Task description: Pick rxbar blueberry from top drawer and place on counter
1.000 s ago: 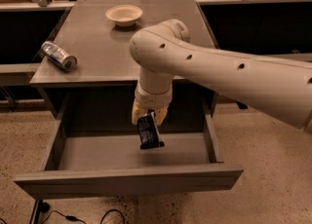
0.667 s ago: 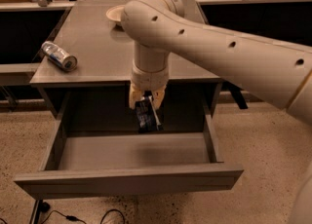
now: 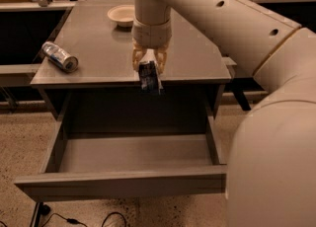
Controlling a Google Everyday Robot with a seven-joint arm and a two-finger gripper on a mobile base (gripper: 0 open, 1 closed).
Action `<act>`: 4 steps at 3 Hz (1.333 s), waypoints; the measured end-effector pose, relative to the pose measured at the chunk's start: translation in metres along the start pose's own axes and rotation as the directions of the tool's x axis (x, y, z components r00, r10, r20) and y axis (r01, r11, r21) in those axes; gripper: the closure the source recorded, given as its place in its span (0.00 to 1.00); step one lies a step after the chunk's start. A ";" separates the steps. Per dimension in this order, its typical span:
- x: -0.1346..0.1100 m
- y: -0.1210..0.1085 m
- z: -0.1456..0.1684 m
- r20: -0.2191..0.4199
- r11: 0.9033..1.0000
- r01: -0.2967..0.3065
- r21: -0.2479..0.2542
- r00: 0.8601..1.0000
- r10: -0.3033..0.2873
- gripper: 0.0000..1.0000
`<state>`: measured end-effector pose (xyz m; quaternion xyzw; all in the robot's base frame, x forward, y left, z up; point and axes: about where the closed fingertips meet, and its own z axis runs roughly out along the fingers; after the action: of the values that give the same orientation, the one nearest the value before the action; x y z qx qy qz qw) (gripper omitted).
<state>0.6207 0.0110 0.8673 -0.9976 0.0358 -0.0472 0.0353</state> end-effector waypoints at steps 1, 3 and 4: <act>0.048 0.027 -0.005 0.017 0.949 -0.306 0.074 0.952 0.306 1.00; 0.091 0.046 0.008 0.129 0.717 -0.679 0.154 0.734 0.667 0.82; 0.100 0.048 0.023 0.189 0.575 -0.811 0.104 0.584 0.789 0.59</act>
Offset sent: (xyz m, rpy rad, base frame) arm 0.0848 -0.0756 0.0064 0.2320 0.1564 -0.8168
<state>0.7185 -0.0428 0.8505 -0.8669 0.4761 0.0317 0.1443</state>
